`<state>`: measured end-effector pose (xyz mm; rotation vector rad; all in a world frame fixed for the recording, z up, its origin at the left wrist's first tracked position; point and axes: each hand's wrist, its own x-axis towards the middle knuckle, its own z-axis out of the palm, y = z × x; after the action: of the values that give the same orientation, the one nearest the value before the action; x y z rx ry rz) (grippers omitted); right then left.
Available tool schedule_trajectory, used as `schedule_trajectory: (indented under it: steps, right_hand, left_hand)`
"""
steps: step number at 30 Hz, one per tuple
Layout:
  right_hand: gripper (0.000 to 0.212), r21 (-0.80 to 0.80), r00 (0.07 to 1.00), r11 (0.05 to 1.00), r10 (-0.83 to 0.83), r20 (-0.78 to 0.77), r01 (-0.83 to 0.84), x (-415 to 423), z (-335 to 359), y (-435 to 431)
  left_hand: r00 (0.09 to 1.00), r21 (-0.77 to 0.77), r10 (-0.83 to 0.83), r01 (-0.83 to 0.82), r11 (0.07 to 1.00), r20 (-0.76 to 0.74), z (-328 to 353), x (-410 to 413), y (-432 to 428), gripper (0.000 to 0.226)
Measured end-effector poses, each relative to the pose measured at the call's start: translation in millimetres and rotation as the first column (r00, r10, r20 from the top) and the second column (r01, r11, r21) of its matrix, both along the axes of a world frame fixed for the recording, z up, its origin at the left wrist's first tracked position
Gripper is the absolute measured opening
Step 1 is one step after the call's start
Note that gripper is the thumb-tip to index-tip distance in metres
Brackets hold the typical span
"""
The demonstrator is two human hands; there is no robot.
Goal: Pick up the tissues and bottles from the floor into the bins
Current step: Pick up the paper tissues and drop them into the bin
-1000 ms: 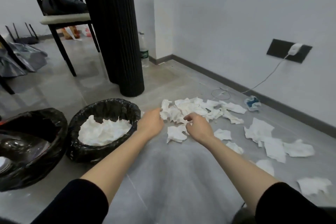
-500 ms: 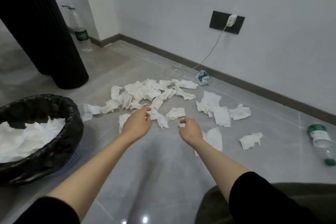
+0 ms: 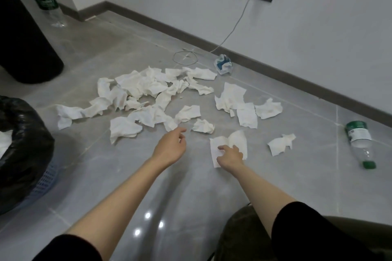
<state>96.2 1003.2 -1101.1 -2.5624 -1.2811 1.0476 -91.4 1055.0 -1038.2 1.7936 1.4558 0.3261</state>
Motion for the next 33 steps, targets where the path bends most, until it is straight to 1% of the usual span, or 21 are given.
schedule_trajectory:
  steps: [4, 10, 11, 13, 16, 18, 20, 22, 24, 26, 28, 30, 31, 32, 33]
  right_hand:
    - [0.054, -0.033, 0.997, 0.997, 0.069, -0.042, -0.07, 2.3, -9.3, 0.0]
    - [0.057, -0.039, 0.982, 0.983, 0.182, 0.056, -0.18, 4.8, -23.8, -6.8]
    - [0.056, -0.022, 0.98, 0.982, 0.19, 0.065, -0.189, 4.3, -24.6, -7.0]
    - [0.05, 0.03, 0.988, 0.989, 0.144, 0.049, -0.146, 3.6, -25.3, -6.3]
    - [0.031, 0.147, 0.998, 0.989, 0.02, -0.054, -0.011, -1.2, -20.3, -2.6]
    - [0.024, 0.225, 0.986, 0.974, 0.021, -0.165, 0.017, -8.4, -10.2, 3.8]
    - [0.017, 0.252, 0.948, 0.967, 0.066, -0.311, 0.015, -18.4, 4.1, 11.7]
    - [0.023, 0.251, 0.9, 0.968, 0.127, -0.417, -0.02, -27.5, 16.7, 19.9]
    - [0.031, 0.263, 0.843, 0.964, 0.164, -0.512, -0.028, -34.5, 25.1, 26.6]
    - [0.033, 0.291, 0.8, 0.957, 0.179, -0.572, -0.006, -39.9, 29.7, 31.7]
    - [0.035, 0.305, 0.774, 0.951, 0.153, -0.614, 0.053, -44.2, 31.8, 35.2]
    - [0.032, 0.301, 0.738, 0.945, 0.113, -0.665, 0.127, -48.2, 31.9, 38.6]
    - [0.029, 0.302, 0.733, 0.941, 0.094, -0.674, 0.156, -49.8, 31.8, 40.2]
    - [0.024, 0.31, 0.753, 0.935, 0.076, -0.654, 0.174, -50.0, 30.9, 42.9]
    - [0.022, 0.322, 0.8, 0.931, 0.062, -0.597, 0.169, -49.4, 29.5, 46.1]
  left_hand:
    - [1.0, -0.044, -0.008, 0.008, 0.999, -0.002, -12.7, 4.5, -1.7, 0.041]
    - [0.999, -0.092, -0.04, 0.04, 0.995, 0.008, -21.5, 16.2, -5.8, 0.042]
    - [0.999, -0.095, -0.045, 0.045, 0.994, 0.006, -21.9, 17.0, -6.1, 0.042]
    - [0.999, -0.096, -0.051, 0.05, 0.994, 0.001, -22.8, 17.5, -7.3, 0.042]
    - [0.998, -0.079, -0.066, 0.065, 0.995, -0.008, -22.7, 13.9, -8.9, 0.043]
    - [0.996, -0.061, -0.086, 0.085, 0.995, -0.015, -22.1, 8.8, -6.7, 0.045]
    - [0.993, -0.054, -0.111, 0.109, 0.993, -0.031, -22.1, 0.0, -2.9, 0.05]
    - [0.989, -0.072, -0.144, 0.141, 0.987, -0.032, -22.6, -10.7, 1.2, 0.058]
    - [0.987, -0.1, -0.16, 0.157, 0.982, -0.017, -22.6, -20.3, 2.8, 0.06]
    - [0.994, -0.106, -0.108, 0.11, 0.988, 0.029, -23.1, -27.4, 2.4, 0.046]
    - [0.999, -0.097, 0.001, 0.004, 0.995, 0.051, -23.9, -33.0, 2.1, 0.027]
    - [0.991, -0.095, 0.117, -0.111, 0.989, 0.063, -25.7, -38.3, 3.6, 0.016]
    - [0.981, -0.109, 0.168, -0.157, 0.981, 0.096, -26.2, -40.5, 4.9, 0.015]
    - [0.969, -0.126, 0.209, -0.193, 0.973, 0.133, -26.3, -42.5, 6.8, 0.019]
    - [0.956, -0.141, 0.243, -0.221, 0.965, 0.164, -26.2, -44.5, 8.6, 0.025]
